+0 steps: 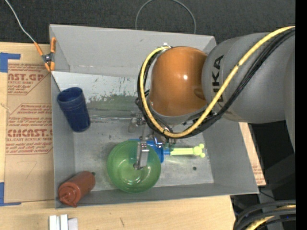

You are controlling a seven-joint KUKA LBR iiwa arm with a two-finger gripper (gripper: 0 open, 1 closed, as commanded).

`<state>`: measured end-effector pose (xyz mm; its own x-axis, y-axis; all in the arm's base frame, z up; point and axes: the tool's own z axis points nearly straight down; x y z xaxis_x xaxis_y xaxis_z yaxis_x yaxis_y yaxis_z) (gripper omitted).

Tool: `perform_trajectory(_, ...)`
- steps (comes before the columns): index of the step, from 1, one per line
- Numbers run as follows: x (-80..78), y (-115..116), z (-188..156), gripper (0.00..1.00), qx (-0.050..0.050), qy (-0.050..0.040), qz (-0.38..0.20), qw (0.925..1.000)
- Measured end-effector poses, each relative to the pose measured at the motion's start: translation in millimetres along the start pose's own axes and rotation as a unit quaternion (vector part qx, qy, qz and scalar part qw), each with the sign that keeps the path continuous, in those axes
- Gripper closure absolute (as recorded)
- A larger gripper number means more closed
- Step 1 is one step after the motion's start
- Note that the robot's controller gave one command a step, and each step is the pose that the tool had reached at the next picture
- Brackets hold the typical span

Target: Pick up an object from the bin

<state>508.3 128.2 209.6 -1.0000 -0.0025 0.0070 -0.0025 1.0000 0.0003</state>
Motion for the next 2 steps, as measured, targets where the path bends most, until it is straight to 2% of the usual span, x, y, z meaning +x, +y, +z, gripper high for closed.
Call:
perform_trajectory(1, -1.6, -0.9, -4.7, 0.00, -0.001, -0.0040, 0.001, 1.0000)
perform_trajectory(2, -10.0, -20.0, 82.6, 0.00, -0.001, -0.0034, -0.009, 1.0000)
